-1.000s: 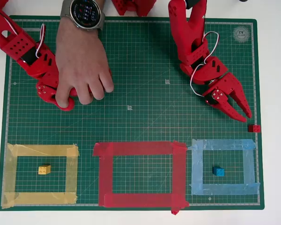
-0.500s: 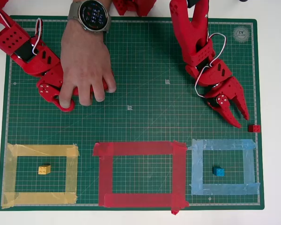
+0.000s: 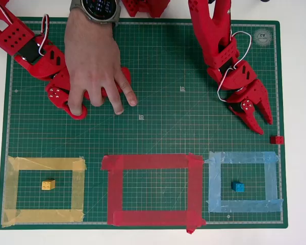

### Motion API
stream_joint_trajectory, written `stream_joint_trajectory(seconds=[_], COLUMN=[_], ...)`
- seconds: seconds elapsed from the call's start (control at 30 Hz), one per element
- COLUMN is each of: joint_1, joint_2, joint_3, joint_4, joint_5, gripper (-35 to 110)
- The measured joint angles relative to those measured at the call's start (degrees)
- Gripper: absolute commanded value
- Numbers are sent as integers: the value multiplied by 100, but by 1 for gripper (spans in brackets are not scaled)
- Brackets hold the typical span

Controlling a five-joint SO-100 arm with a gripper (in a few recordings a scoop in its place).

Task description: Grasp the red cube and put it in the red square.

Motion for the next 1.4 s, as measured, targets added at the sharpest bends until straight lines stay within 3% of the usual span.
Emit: stream_joint_trajectory(seconds=[0.6,1.4], joint_1=[-132,35], joint_2=[141,-949], joint_3=[-281,-2276], joint_4=[88,677], joint_5=[0,0], gripper=[20,20])
